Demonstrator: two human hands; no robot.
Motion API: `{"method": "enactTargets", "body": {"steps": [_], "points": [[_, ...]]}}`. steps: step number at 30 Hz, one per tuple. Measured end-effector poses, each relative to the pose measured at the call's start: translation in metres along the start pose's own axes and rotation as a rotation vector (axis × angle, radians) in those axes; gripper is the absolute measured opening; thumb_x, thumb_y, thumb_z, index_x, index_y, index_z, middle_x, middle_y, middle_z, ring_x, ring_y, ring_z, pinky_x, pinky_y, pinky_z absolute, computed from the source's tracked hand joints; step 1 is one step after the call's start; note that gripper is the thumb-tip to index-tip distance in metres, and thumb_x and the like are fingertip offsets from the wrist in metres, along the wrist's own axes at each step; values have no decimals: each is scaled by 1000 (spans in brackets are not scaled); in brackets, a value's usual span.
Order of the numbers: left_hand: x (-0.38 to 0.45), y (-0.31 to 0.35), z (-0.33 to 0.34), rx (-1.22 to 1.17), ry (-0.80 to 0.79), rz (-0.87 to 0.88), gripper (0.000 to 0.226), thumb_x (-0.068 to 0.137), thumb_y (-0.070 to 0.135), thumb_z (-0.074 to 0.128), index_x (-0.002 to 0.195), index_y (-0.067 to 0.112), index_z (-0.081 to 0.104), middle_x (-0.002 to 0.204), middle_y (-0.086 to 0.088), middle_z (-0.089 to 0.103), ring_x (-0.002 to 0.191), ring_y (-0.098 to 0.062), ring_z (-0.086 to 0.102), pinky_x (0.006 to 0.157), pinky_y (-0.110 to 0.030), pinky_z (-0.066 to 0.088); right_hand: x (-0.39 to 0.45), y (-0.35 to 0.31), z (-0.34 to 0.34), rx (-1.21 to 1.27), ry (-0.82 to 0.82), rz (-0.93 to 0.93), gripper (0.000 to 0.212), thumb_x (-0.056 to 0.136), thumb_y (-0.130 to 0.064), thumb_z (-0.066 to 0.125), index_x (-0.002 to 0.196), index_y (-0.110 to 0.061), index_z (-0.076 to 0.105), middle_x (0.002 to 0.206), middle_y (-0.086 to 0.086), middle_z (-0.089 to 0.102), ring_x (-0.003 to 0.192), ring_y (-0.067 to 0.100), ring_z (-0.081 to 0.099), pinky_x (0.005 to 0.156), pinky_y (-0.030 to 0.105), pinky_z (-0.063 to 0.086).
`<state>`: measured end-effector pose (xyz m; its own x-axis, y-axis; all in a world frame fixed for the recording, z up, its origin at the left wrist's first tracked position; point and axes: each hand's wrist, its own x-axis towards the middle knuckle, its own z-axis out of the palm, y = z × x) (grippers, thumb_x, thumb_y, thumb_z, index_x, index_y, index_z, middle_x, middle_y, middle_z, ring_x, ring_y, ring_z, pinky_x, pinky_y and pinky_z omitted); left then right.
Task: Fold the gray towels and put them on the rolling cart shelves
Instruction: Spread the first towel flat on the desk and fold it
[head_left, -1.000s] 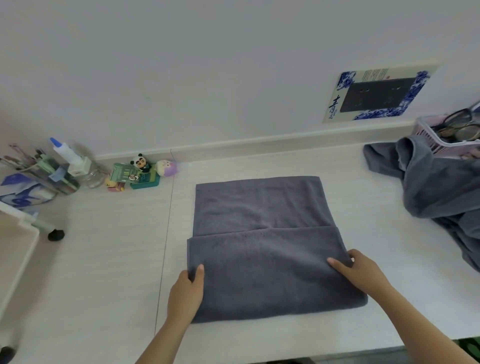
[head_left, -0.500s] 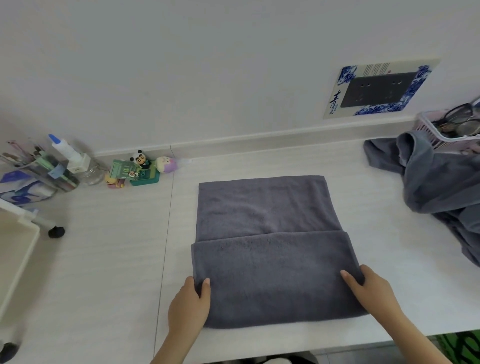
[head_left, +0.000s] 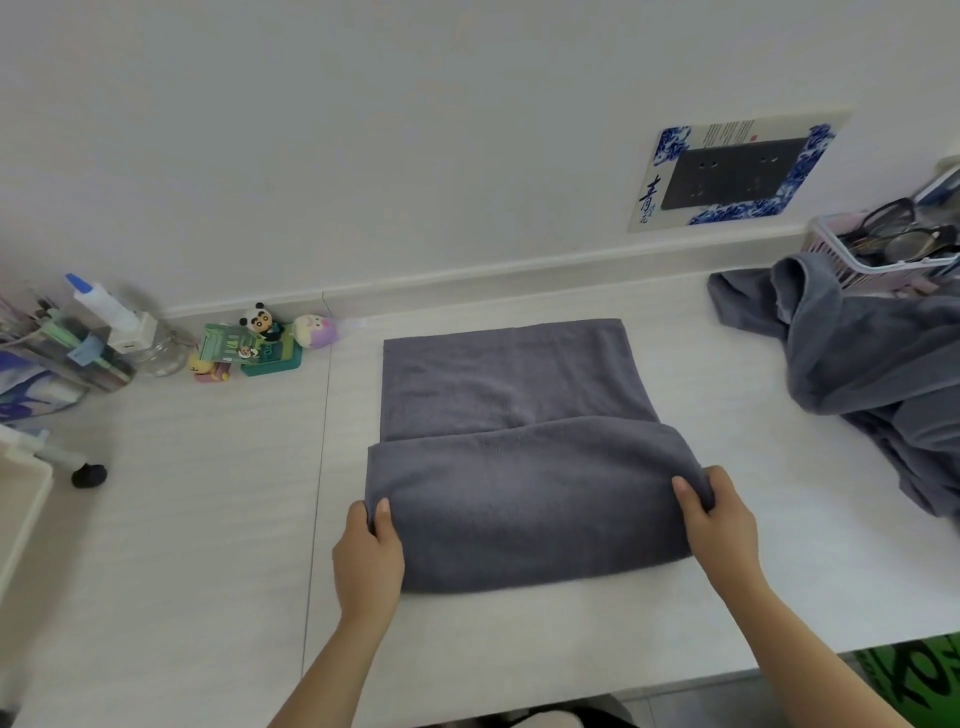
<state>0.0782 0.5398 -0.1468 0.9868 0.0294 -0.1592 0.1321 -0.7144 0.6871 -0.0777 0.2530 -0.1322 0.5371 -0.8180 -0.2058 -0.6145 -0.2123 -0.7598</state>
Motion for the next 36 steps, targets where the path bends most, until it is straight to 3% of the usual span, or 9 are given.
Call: {"method": "enactTargets", "body": {"steps": [7, 11, 14, 18, 23, 27, 31, 34, 36], "points": [[-1, -27, 11, 249, -141, 52, 28, 101, 32, 33, 88, 11, 46, 66, -1, 55, 58, -16, 54, 50, -32, 45, 1, 28, 11, -188, -80, 109, 23, 96, -27, 48, 87, -6, 42, 73, 11, 58, 63, 26, 53, 55, 37, 44], [-7, -23, 12, 340, -74, 58, 24, 98, 25, 41, 114, 8, 48, 91, -7, 61, 77, -22, 59, 64, -38, 53, -3, 25, 19, -333, 11, 51, 28, 92, -23, 55, 112, -4, 49, 103, 18, 63, 88, 36, 58, 77, 46, 48], [-8, -7, 26, 436, 72, 337, 57, 85, 14, 59, 139, 6, 40, 133, -19, 47, 120, -36, 47, 100, -48, 41, -9, 15, 38, -557, 161, -226, 48, 90, -25, 56, 135, -11, 45, 134, 16, 50, 122, 37, 44, 102, 48, 31], [-13, 37, 71, 559, -175, 762, 57, 89, 28, 38, 143, 13, 39, 153, -15, 29, 142, -31, 20, 115, -49, 10, -15, -14, 87, -652, -46, -566, 49, 92, -34, 33, 138, -23, 47, 146, 7, 43, 136, 25, 28, 112, 42, 14], [8, 28, 99, 748, -302, 716, 59, 91, 50, 31, 145, 28, 34, 153, -5, 32, 141, -31, 29, 108, -58, 10, 10, -2, 105, -769, -265, -541, 52, 98, -47, 16, 146, -30, 27, 151, -1, 33, 141, 19, 26, 115, 36, -1], [25, 9, 85, 734, -189, 594, 62, 91, 57, 26, 146, 30, 31, 154, -6, 30, 142, -32, 25, 112, -58, 6, 33, 15, 80, -766, -146, -418, 62, 90, -57, 2, 148, -37, 7, 156, -9, 0, 146, 15, -2, 116, 35, -13], [35, 2, 75, 701, -196, 469, 66, 91, 60, 17, 148, 28, 28, 155, -8, 25, 144, -31, 20, 115, -55, 6, 43, 18, 65, -747, -129, -322, 67, 84, -58, -7, 147, -36, -4, 153, -11, -11, 146, 16, -9, 117, 38, -10], [42, -4, 61, 633, -230, 470, 74, 89, 65, -3, 149, 27, 13, 158, -6, 11, 146, -23, 4, 117, -50, -1, 44, 21, 58, -727, -161, -341, 67, 85, -58, -7, 146, -31, -5, 153, -9, -8, 145, 14, -10, 116, 35, -14], [38, -11, 49, 526, -287, 545, 72, 89, 65, 1, 148, 27, 13, 158, -1, 4, 146, -15, -6, 118, -43, -3, 38, 22, 48, -721, -174, -449, 65, 92, -57, 2, 148, -26, 17, 154, -4, 13, 145, 16, 5, 116, 34, -8]]}}
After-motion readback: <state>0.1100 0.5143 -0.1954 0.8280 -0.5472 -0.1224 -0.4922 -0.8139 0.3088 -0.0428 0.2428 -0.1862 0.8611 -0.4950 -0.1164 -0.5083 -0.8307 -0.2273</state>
